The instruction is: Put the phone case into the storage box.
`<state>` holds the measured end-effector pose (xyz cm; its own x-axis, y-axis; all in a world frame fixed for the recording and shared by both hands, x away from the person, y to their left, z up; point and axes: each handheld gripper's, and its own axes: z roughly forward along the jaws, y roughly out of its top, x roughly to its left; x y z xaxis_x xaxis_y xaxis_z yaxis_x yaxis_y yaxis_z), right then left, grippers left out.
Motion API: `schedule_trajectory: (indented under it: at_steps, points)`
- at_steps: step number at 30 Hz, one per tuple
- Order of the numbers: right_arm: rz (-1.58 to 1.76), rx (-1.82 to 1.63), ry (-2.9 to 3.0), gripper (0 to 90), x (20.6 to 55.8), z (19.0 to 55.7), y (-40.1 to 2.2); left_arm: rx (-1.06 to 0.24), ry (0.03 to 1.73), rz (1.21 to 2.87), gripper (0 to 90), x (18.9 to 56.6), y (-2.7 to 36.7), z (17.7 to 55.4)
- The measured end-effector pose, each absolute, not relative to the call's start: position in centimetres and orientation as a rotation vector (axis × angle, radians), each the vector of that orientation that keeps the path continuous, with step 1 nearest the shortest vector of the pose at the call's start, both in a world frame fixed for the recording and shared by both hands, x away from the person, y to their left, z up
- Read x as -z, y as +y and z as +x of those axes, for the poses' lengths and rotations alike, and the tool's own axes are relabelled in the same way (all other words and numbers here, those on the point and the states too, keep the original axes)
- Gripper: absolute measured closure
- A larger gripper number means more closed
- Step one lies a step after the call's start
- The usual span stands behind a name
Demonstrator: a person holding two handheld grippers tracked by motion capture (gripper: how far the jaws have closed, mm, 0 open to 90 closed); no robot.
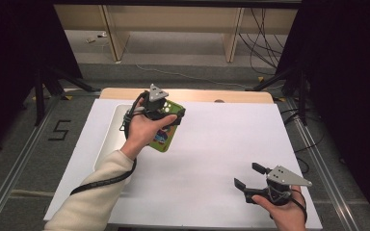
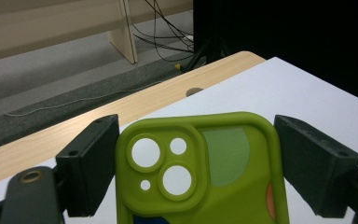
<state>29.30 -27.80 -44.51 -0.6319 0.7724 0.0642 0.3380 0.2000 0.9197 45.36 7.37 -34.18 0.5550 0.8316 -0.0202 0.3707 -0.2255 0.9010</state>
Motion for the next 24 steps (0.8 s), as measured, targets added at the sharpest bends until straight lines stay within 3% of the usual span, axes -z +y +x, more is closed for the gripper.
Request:
schedule_trajectory:
  at_steps: [24]
  points:
    - [1.036,-1.414,2.066,14.8,44.6,29.3,-27.8,-0.625,1.015,1.768,16.9,33.2,9.0,45.7]
